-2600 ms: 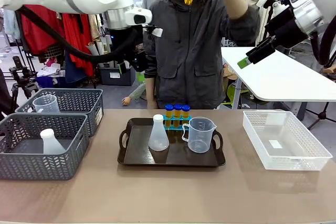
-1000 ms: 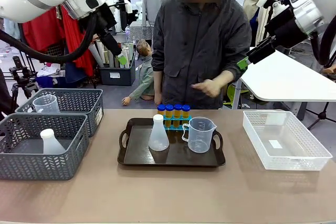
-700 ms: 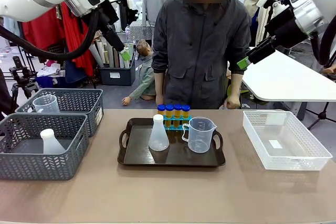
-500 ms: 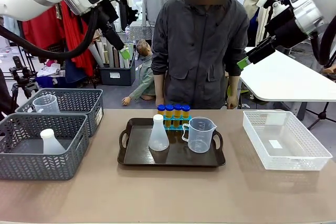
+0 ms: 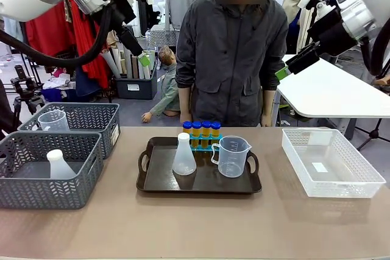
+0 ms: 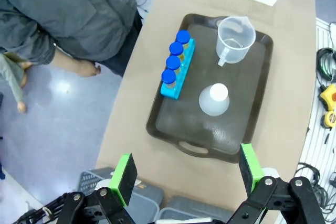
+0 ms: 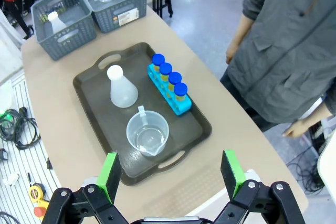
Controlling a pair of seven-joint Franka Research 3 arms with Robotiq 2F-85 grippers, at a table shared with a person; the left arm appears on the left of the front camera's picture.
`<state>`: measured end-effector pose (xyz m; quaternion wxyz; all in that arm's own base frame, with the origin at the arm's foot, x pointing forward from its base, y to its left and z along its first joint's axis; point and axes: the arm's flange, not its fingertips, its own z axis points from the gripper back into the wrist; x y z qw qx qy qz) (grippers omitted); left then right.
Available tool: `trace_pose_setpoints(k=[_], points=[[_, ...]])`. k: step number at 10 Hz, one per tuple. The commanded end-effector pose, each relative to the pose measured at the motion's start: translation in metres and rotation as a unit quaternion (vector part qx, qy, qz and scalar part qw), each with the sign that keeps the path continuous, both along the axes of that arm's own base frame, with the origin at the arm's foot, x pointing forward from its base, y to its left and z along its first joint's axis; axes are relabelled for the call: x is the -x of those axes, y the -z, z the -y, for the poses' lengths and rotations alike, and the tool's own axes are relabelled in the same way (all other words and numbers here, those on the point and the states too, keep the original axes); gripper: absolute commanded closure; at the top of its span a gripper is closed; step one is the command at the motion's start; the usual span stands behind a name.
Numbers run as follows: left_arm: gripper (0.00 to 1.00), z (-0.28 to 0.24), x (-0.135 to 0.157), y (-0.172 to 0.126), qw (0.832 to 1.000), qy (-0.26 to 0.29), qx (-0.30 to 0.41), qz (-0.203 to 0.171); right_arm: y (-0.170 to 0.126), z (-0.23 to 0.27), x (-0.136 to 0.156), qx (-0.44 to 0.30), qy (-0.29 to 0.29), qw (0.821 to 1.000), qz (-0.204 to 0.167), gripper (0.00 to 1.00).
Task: Prepare the laboratory tools.
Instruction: Pick up one Small flask and place it on the Handle tray.
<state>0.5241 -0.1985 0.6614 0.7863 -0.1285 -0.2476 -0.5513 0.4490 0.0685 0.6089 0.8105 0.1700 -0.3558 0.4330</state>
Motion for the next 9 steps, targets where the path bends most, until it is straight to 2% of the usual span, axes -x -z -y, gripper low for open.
trace_pose_setpoints(k=[1,9], points=[[0.00,-0.006,0.004,0.005,1.000,0.007,0.016,0.003,-0.002,-0.001,-0.001,-0.018,-0.003,1.000,0.000,0.00],[0.00,-0.007,0.003,0.018,1.000,0.022,0.018,0.001,-0.002,-0.001,-0.001,-0.018,-0.003,1.000,0.000,0.00]])
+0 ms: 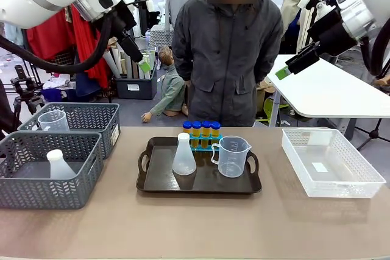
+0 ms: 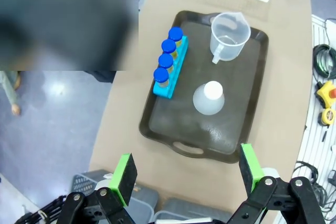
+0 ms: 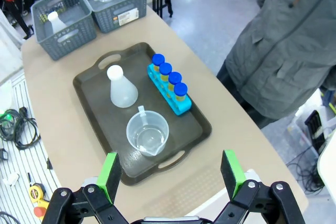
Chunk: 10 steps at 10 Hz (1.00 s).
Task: Prepare the laboratory tools.
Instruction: Pick up one Small flask and place it on the Handle tray.
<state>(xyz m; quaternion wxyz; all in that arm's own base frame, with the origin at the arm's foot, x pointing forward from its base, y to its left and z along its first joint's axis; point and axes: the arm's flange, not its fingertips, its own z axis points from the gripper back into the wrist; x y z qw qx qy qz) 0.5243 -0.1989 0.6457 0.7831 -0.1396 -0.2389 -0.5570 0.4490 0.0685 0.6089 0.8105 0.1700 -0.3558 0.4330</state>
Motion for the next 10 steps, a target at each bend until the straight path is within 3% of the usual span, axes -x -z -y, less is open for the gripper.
trace_pose_setpoints(k=[1,2,10], points=[[0.00,-0.0063,0.0037,0.0038,1.000,0.012,0.008,0.013,-0.0019,-0.0007,-0.0014,-0.018,-0.003,1.000,0.000,0.00],[0.00,0.0000,0.0000,0.0000,1.000,0.000,0.000,0.000,-0.0019,-0.0007,-0.0014,-0.018,-0.003,1.000,0.000,0.00],[0.00,0.0000,0.0000,0.0000,1.000,0.000,0.000,0.000,-0.0019,-0.0007,-0.0014,-0.018,-0.003,1.000,0.000,0.00]])
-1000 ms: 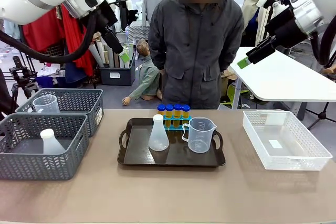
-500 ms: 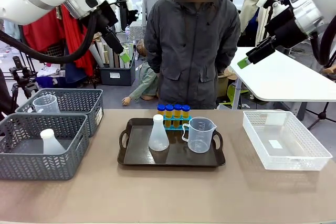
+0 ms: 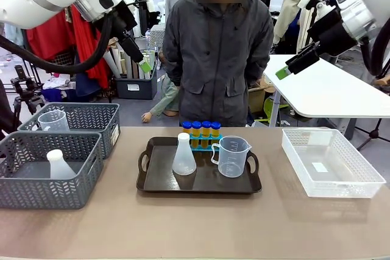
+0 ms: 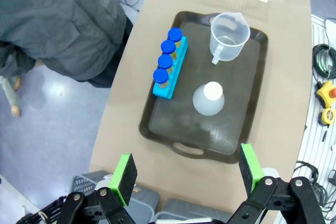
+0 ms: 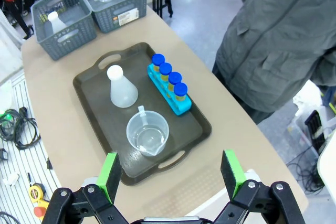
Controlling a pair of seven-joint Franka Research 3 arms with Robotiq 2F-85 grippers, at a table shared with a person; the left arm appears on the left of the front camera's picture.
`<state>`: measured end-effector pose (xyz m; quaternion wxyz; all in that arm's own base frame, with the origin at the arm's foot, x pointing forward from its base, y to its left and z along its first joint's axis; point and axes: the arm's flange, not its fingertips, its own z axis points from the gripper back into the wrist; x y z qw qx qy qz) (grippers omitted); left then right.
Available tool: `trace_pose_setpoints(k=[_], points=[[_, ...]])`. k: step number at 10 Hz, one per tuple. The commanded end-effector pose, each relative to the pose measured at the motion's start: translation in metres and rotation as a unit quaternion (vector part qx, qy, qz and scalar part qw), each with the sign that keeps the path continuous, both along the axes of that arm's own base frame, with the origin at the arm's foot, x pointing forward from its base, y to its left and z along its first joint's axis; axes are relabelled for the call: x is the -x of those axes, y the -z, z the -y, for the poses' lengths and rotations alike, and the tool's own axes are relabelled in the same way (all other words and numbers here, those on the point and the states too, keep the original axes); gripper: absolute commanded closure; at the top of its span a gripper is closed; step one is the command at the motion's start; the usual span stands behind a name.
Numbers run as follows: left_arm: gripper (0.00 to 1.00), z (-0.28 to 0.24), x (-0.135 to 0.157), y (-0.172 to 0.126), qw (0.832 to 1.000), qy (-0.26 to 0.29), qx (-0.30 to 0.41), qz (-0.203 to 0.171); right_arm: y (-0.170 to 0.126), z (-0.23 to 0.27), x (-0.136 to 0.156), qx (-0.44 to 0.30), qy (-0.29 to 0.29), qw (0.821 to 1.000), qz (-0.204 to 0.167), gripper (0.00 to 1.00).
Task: Prepare the laboratory tools.
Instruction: Pick up one Small flask and place it on the Handle tray.
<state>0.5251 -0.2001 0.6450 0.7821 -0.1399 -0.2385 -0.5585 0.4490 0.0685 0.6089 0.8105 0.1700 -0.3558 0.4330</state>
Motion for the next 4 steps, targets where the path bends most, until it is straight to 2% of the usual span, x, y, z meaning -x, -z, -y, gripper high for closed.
trace_pose_setpoints(k=[1,4], points=[[0.00,-0.0011,0.0008,-0.0007,1.000,-0.002,0.000,0.000,-0.0019,-0.0007,-0.0014,-0.018,-0.003,1.000,0.000,0.00],[0.00,-0.0011,0.0008,-0.0007,1.000,-0.002,0.000,0.000,-0.0019,-0.0007,-0.0014,-0.018,-0.003,1.000,0.000,0.00]])
